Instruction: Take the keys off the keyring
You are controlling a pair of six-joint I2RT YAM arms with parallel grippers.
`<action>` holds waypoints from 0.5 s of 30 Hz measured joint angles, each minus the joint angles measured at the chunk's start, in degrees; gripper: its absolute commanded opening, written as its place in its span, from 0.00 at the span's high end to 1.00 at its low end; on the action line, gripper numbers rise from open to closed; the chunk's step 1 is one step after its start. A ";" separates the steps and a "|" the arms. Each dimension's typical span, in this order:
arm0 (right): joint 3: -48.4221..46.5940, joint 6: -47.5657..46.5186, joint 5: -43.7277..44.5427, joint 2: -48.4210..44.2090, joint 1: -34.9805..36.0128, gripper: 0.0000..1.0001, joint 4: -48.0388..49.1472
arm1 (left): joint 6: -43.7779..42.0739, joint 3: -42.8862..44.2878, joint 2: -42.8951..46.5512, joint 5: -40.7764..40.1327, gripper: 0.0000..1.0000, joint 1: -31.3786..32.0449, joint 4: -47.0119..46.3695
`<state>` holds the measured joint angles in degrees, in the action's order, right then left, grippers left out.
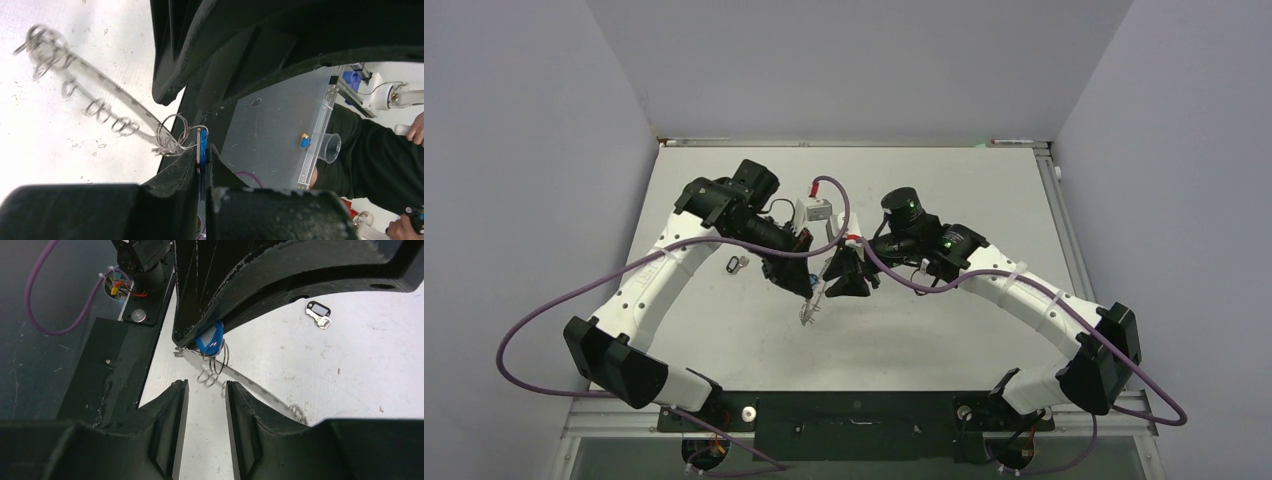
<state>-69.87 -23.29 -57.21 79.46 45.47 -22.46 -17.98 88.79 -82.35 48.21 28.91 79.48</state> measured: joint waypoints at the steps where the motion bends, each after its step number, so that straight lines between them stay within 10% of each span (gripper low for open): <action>1: 0.00 0.13 0.24 0.22 0.11 0.67 0.24 | 0.17 0.00 0.00 0.15 1.00 -0.20 0.00; 15: -0.02 1.22 1.40 0.70 0.48 0.68 3.52 | 2.89 -0.02 -0.39 3.37 1.00 -3.06 -0.11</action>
<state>-69.89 -22.06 -55.81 80.16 45.95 -18.94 -15.09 88.77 -82.74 51.57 25.85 79.37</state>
